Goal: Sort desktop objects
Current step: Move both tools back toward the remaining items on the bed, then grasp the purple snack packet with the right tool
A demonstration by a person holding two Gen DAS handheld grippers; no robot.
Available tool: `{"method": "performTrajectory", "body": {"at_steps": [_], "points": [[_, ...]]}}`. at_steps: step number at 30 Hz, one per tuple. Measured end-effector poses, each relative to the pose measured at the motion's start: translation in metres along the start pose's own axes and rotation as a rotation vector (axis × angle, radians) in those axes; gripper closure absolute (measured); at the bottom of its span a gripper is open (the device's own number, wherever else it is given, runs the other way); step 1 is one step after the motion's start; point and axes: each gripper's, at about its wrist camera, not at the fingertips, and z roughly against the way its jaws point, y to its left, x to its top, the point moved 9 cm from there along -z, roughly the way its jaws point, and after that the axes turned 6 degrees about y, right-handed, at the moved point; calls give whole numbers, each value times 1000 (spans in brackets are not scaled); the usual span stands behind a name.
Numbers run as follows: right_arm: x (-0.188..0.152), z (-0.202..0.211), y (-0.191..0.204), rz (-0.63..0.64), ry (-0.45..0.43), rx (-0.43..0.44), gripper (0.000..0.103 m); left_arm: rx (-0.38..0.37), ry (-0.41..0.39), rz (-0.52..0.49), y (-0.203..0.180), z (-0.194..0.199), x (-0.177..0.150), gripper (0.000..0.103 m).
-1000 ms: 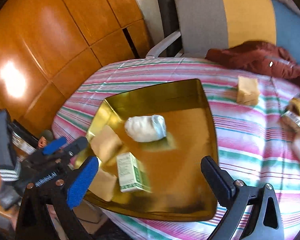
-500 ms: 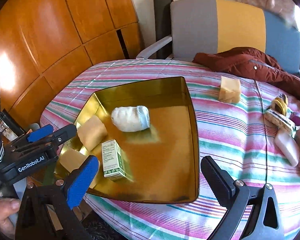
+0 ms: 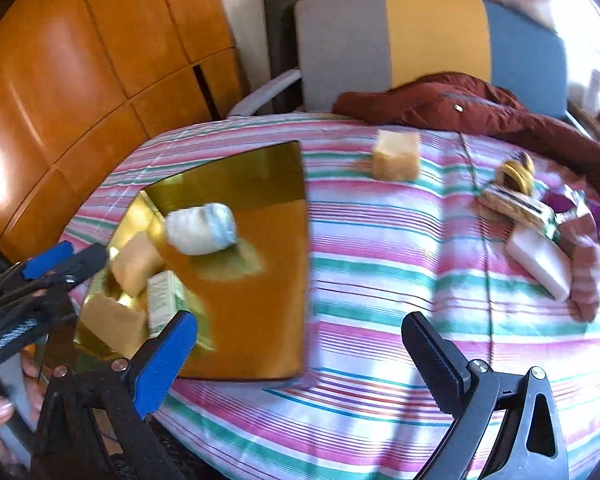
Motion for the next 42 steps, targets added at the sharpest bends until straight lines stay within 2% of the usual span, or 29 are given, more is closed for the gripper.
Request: {"method": "performTrajectory", "body": {"at_steps": [4, 18, 24, 29, 32, 35, 42], "points": [[-2, 4, -32, -47, 2, -36, 1, -61, 25, -7, -15, -5, -1, 23], [-11, 33, -156, -305, -3, -111, 0, -179, 71, -117, -77, -11, -6, 23], [-10, 54, -207, -390, -32, -156, 0, -210, 92, -158, -100, -14, -7, 23], [12, 78, -249, -416, -103, -225, 2, -232, 110, -178, -119, -20, -7, 23], [26, 85, -270, -427, -134, -262, 8, -245, 128, -188, -131, -25, -7, 23], [43, 84, -289, -419, -142, -305, 14, -264, 140, -197, -141, -27, -5, 23], [66, 56, -326, -397, -108, -368, 15, -334, 169, -177, -164, -36, 5, 24]]}}
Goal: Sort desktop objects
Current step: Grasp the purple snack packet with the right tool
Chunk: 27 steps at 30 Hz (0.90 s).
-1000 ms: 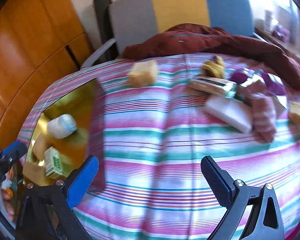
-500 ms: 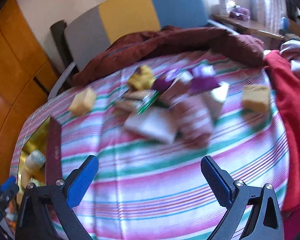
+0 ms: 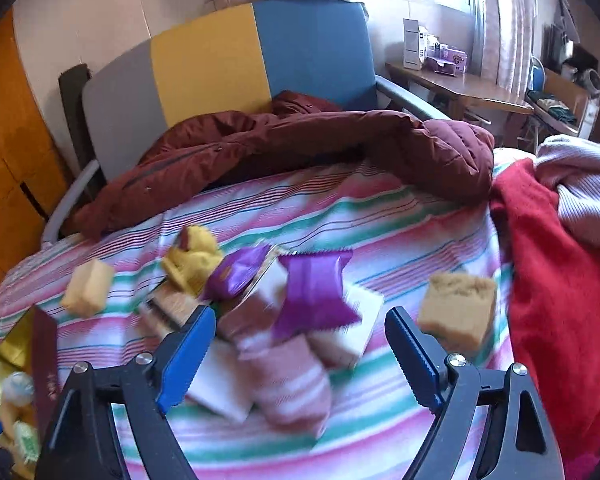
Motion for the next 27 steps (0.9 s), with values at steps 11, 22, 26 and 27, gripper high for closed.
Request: {"method": "performTrajectory", "body": {"at_steps": [11, 22, 26, 27], "points": [[3, -39, -16, 1, 55, -8, 44, -83, 53, -21, -40, -29, 28, 24], [8, -30, -11, 5, 32, 36, 53, -226, 162, 55, -78, -76, 52, 25], [11, -23, -11, 2, 14, 44, 53, -301, 236, 158, -87, -104, 65, 25], [12, -22, -11, 0, 9, 48, 53, -314, 253, 184, -89, -111, 69, 25]]}}
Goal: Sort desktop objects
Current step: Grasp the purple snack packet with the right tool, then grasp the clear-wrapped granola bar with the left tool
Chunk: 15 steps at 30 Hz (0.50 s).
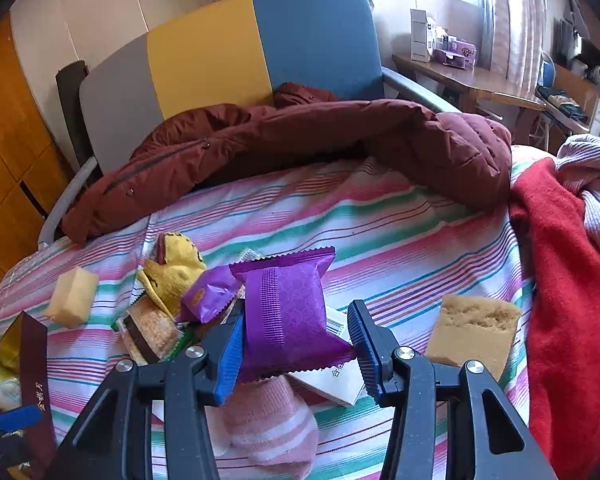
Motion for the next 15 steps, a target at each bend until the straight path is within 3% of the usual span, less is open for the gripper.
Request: {"method": "performTrajectory", "body": {"at_steps": [8, 15], "points": [[5, 15, 3, 0, -35, 38, 53, -76, 107, 193, -3, -51, 40, 25], [8, 24, 7, 0, -52, 79, 53, -66, 157, 333, -2, -86, 65, 25]]}}
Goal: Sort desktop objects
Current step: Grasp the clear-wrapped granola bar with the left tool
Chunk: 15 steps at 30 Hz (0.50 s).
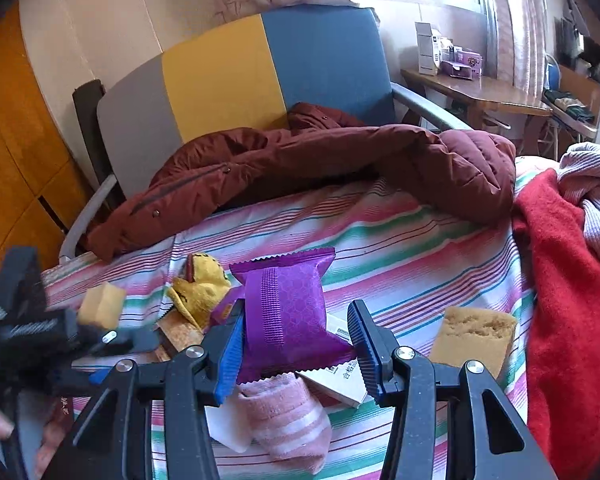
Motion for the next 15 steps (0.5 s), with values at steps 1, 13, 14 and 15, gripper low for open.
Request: {"method": "performTrajectory", "body": {"at_steps": [1, 13, 14, 15], "points": [[0, 1, 1, 0, -1, 5, 53, 17, 2, 13, -1, -5, 4, 25], [-1, 7, 13, 35, -11, 30, 53, 217, 38, -22, 0, -28, 21, 50], [-2, 7, 13, 38, -11, 30, 53, 207, 32, -42, 2, -26, 20, 53], [-2, 7, 14, 40, -12, 33, 53, 186, 31, -48, 3, -24, 19, 56]]}}
